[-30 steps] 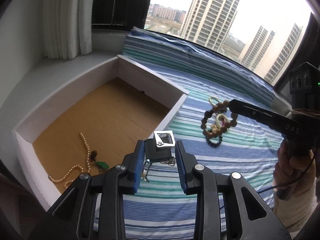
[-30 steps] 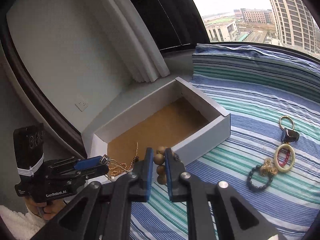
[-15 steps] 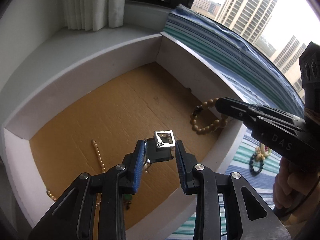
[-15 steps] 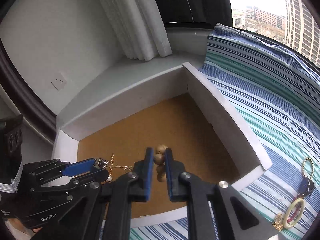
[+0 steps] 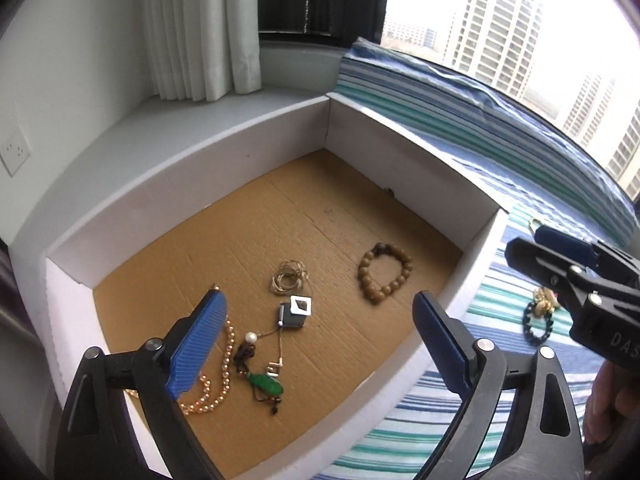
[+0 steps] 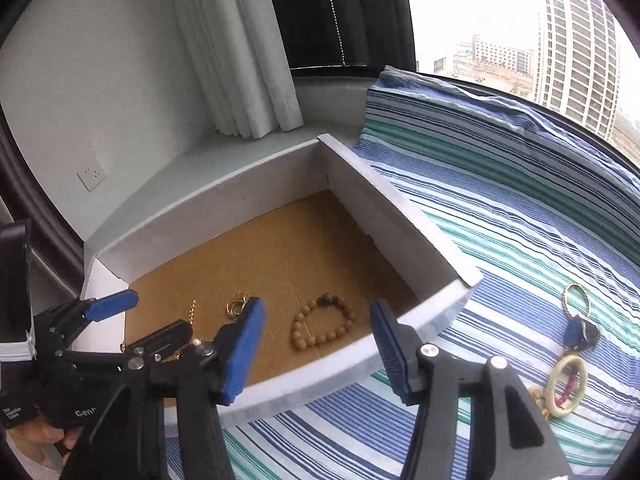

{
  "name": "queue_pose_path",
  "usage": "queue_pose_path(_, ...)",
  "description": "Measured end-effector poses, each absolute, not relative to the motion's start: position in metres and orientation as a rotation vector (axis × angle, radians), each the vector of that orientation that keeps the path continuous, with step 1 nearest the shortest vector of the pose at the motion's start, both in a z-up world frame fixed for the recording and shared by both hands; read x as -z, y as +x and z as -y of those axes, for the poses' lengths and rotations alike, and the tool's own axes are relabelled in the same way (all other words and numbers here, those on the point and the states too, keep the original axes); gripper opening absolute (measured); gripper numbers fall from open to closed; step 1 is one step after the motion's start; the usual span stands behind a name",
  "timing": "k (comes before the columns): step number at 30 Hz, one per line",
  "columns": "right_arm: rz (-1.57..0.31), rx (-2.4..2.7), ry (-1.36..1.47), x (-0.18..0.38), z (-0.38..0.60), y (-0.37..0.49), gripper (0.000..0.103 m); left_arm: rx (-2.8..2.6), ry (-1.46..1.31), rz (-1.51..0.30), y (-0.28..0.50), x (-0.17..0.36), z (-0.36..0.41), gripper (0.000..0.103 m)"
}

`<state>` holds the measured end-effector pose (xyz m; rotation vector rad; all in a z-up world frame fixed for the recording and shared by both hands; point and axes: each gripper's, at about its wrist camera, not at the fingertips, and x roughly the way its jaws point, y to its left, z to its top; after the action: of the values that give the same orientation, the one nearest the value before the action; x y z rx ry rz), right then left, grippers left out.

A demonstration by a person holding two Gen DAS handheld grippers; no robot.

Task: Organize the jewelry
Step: 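Carry the pendant and bracelet into the white box and open both grippers, then reach the left gripper to the black bead bracelet with gold charm and grasp it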

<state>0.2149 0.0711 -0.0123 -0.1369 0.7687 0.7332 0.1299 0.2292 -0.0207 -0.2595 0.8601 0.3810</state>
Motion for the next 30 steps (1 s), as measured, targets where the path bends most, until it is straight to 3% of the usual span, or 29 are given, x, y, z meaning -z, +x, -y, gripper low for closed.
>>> queue_pose_path(3,-0.692,-0.684,-0.131,0.018,-0.026,0.178,0.07,-0.334,-0.215,-0.834,0.116,0.018,-0.194,0.1)
queue_pose_path(9,-0.652,-0.545,-0.133,0.049,0.074,0.122,0.07,-0.155,-0.146,-0.897,0.102,0.039,-0.123,0.101)
queue_pose_path(17,-0.748,-0.322,-0.001,0.101,0.192,0.085,0.07,0.071,-0.148,-1.012,0.098,0.079,-0.04,0.101)
queue_pose_path(30,-0.837,-0.281,0.159,0.143,0.236,0.075,0.07,0.083,-0.075,-1.059,0.104,0.096,-0.01,0.101)
